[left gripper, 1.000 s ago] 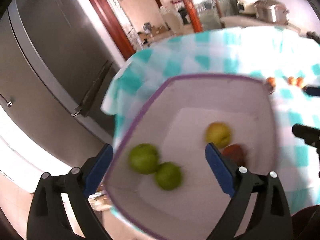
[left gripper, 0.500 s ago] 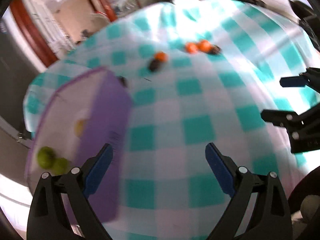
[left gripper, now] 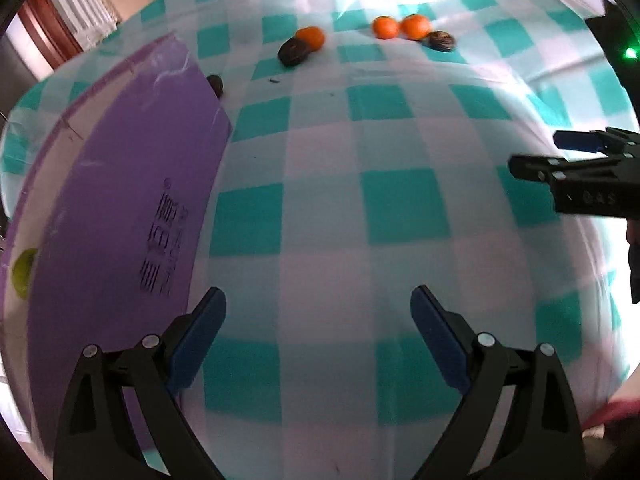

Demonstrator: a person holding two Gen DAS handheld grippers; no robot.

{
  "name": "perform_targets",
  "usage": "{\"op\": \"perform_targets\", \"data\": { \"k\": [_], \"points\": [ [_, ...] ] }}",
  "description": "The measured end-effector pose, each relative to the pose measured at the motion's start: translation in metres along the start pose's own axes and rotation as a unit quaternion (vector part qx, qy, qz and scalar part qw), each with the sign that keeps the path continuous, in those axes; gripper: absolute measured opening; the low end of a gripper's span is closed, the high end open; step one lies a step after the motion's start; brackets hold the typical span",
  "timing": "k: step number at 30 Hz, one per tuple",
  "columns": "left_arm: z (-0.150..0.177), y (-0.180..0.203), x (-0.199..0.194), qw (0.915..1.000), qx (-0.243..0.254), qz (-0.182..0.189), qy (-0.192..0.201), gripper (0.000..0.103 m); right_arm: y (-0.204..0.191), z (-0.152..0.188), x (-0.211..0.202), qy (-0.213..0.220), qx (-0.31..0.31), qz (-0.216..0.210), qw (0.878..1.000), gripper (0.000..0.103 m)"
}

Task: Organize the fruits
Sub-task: 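Grasp a dark round fruit with the left tool while the right tool grasps another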

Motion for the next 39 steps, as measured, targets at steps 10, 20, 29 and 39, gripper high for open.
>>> {"op": "perform_targets", "data": {
  "k": [10,20,29,39],
  "points": [
    [-0.073,-0.015,0.057,0.9984,0.005,0.052,0.02,0.094,0.008,-0.117,0.068,0.044,0.041,0.047,0.997,0.075],
    [-0.149,-0.027,0.1,0.9956,-0.07,0.044,0.044,0.099,0.027,-0.165,0.09,0.086,0.093,0.058,0.99,0.039],
    [-0.222,-0.052,0.139,0.9868,-0.15,-0.008,0.061,0.101,0.033,-0.127,0.064,0.091,0.124,0.036,0.987,0.04],
    [-0.236,-0.054,0.135,0.9905,-0.107,0.022,0.083,0.041,0.035,-0.111,0.059,0.092,0.118,0.023,0.988,0.04]
  ]
}}
Point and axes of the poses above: each gripper's, at about its wrist camera, not at the fingertips, and x roughly the way its jaws point, y to its right, z to its underside, the point moved 1 cm from there along x, roughly the way its jaws point, and after that the axes turned 5 degrees about x, right-handed, at the moved point
